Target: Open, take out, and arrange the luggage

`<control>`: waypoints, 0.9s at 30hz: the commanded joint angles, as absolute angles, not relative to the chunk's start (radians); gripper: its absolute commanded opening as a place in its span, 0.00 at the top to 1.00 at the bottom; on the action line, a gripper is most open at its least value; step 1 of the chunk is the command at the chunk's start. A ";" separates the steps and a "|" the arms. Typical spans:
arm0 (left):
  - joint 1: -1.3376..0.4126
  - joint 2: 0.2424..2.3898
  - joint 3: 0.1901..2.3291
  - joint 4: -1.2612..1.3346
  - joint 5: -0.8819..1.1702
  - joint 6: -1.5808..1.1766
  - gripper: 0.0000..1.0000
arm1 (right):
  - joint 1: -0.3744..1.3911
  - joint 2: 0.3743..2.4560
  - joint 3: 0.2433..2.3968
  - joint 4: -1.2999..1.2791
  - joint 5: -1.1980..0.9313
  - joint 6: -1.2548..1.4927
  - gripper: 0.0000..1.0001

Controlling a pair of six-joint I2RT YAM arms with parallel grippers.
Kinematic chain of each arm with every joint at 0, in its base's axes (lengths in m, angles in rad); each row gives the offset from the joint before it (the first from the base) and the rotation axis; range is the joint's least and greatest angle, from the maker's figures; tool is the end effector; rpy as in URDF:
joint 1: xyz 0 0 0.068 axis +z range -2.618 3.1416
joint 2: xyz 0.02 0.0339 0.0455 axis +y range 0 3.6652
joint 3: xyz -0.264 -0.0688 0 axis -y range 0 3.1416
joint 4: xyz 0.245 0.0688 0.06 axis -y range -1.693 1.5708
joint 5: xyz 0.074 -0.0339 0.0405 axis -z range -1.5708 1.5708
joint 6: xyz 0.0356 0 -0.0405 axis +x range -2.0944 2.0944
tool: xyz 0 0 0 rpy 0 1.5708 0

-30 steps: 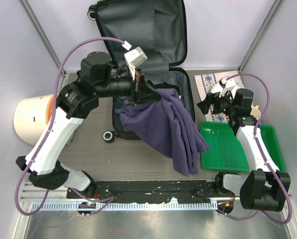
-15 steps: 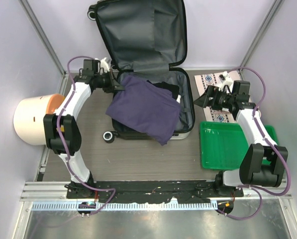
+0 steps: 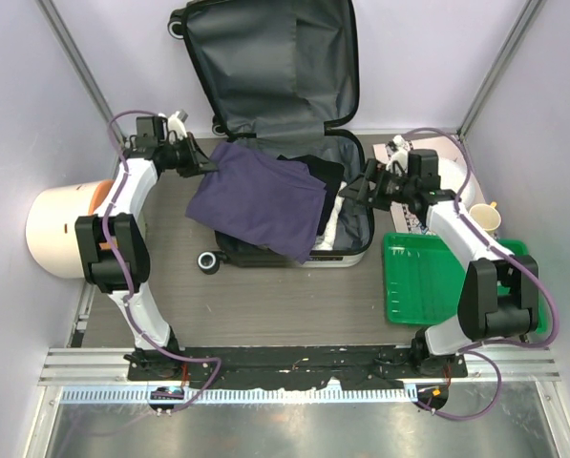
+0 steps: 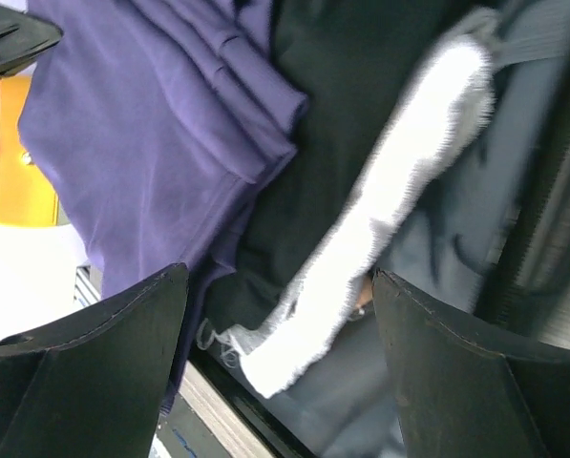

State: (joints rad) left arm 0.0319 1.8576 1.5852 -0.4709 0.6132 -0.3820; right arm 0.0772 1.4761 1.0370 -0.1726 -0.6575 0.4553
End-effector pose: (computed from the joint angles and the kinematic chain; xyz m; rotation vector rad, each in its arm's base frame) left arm 0.4231 -0.0070 0.2888 -0.1586 2.3004 -0.8866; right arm 0.3233 0.0468 0.2678 0.0298 2.2132 1.0154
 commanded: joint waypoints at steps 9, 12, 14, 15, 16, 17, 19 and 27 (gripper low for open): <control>0.049 1.907 1.621 -0.442 0.571 -0.327 1.00 | 0.302 1.572 1.184 -0.107 -0.508 0.531 0.17; 0.049 1.908 1.628 -0.448 0.566 -0.327 1.00 | 0.327 1.601 1.186 -0.113 -0.511 0.554 0.17; 0.048 1.907 1.631 -0.449 0.565 -0.325 1.00 | 0.336 1.629 1.195 -0.127 -0.509 0.563 0.17; 0.049 1.904 1.632 -0.449 0.563 -0.324 1.00 | 0.347 1.640 1.201 -0.132 -0.503 0.564 0.17; 0.049 1.902 1.631 -0.449 0.563 -0.324 1.00 | 0.350 1.647 1.212 -0.136 -0.493 0.568 0.17; 0.049 1.901 1.629 -0.449 0.563 -0.322 1.00 | 0.350 1.666 1.219 -0.132 -0.495 0.578 0.17; 0.049 1.898 1.628 -0.449 0.564 -0.321 1.00 | 0.357 1.680 1.242 -0.121 -0.514 0.591 0.17; 0.048 1.893 1.632 -0.451 0.560 -0.318 1.00 | 0.383 1.727 1.287 -0.092 -0.548 0.623 0.25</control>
State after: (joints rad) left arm 0.0372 1.9026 1.5932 -0.4744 0.5991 -0.3534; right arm 0.3714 1.7218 1.2377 -0.1440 -0.5217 0.5880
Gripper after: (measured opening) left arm 0.054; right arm 0.759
